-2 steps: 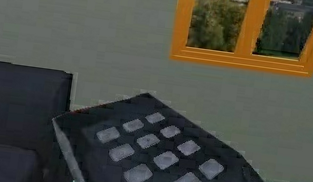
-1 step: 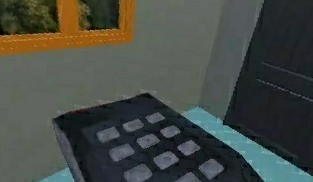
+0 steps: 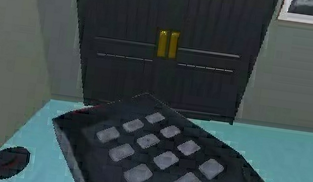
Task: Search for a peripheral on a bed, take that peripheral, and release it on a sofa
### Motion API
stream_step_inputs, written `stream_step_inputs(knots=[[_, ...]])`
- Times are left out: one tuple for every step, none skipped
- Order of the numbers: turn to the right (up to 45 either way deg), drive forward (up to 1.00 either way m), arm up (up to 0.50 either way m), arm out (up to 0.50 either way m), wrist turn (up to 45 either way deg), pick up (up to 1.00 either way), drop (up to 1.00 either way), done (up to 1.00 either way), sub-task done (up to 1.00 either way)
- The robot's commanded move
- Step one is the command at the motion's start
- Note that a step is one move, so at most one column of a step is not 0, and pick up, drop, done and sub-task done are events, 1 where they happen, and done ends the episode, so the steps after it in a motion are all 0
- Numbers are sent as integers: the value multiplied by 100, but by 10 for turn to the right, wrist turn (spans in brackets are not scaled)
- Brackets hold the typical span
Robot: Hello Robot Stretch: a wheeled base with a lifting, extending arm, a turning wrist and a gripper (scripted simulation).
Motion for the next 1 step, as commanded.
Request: stream_step_inputs(knots=[[450,0,0,0,0,0,0,0,0]])
